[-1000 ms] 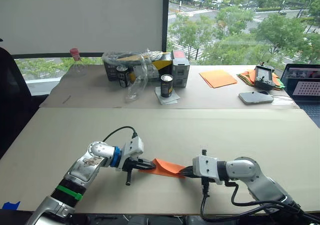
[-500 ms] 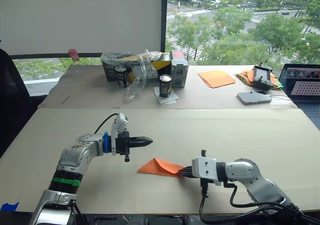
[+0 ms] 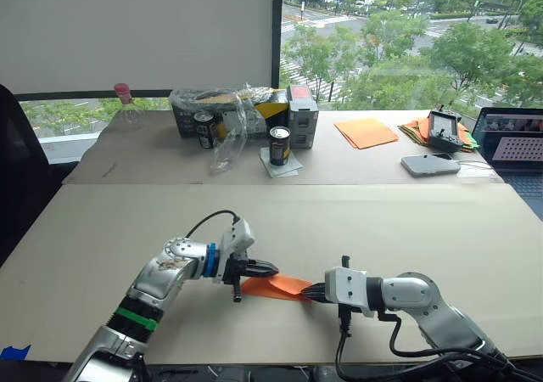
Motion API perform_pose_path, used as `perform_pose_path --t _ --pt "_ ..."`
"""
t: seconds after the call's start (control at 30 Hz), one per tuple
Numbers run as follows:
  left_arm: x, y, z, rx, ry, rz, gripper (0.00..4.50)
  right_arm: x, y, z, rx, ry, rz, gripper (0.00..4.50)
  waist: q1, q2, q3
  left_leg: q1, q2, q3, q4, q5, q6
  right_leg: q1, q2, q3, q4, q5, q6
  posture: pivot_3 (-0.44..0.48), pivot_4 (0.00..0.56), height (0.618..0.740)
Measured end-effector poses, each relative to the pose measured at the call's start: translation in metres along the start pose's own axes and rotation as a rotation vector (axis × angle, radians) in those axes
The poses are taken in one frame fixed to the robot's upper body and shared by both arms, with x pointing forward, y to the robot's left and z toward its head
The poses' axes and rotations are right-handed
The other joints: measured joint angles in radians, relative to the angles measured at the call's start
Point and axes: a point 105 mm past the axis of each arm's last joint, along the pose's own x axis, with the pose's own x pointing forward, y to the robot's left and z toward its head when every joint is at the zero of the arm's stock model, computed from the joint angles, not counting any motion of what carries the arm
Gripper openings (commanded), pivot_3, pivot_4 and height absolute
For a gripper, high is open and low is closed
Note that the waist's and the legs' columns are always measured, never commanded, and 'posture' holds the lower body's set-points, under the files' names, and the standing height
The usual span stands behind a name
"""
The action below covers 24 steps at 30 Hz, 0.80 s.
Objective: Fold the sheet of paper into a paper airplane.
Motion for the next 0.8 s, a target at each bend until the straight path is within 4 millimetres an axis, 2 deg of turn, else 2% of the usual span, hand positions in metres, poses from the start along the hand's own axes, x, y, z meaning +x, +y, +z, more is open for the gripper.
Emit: perform_pose_path --t 0.13,0.27,0.47,0.53,0.63,0.67,0.8 --pt "0.001 0.000 -0.002 0.061 0.023 0.005 0.00 0.000 0.000 0.000 0.012 0.010 0.004 0.01 0.001 0.000 0.000 0.001 0.000 0.000 0.000 0.000 0.000 0.001 0.000 0.000 0.000 0.000 0.000 0.000 0.150 0.670" --pt "0.004 0.000 -0.003 0.107 0.031 0.004 0.00 -0.004 0.001 0.000 0.049 0.045 0.020 1.28 0.006 0.000 -0.001 0.001 0.000 0.000 0.000 0.000 0.000 0.003 0.000 -0.001 -0.002 0.000 0.000 0.000 0.150 0.670" --pt "0.005 -0.001 -0.003 0.119 0.024 0.000 0.00 -0.023 0.005 0.003 0.155 0.106 0.039 3.31 0.017 0.000 -0.001 0.001 0.000 -0.003 -0.002 -0.001 0.001 0.007 -0.001 -0.004 -0.009 0.000 0.000 0.000 0.150 0.670" --pt "0.004 0.000 -0.003 0.116 0.022 0.003 0.00 -0.023 0.004 0.009 0.221 0.073 0.025 3.31 0.017 0.000 -0.001 0.001 0.000 -0.003 -0.003 -0.001 0.001 0.007 -0.001 -0.004 -0.010 0.000 0.000 0.000 0.150 0.670" --pt "0.003 0.000 -0.004 0.112 0.020 0.011 0.00 -0.023 -0.019 0.030 0.278 -0.039 -0.081 3.31 0.014 0.000 -0.001 0.002 0.000 -0.003 -0.003 0.000 0.001 0.008 0.000 -0.003 -0.011 0.001 0.000 0.000 0.150 0.670" --pt "0.004 0.000 -0.004 0.111 0.019 0.012 0.00 -0.022 -0.028 0.035 0.283 -0.061 -0.119 2.68 0.015 0.000 -0.001 0.002 0.000 -0.004 -0.003 0.000 0.001 0.008 0.000 -0.004 -0.012 0.001 0.001 0.000 0.150 0.670" --pt "0.004 -0.001 -0.003 0.115 0.017 0.007 0.00 -0.012 -0.032 0.033 0.339 -0.072 -0.162 1.32 0.018 0.000 -0.001 0.002 0.000 -0.004 -0.005 -0.001 0.001 0.008 0.000 -0.004 -0.014 0.001 0.001 0.000 0.150 0.670"
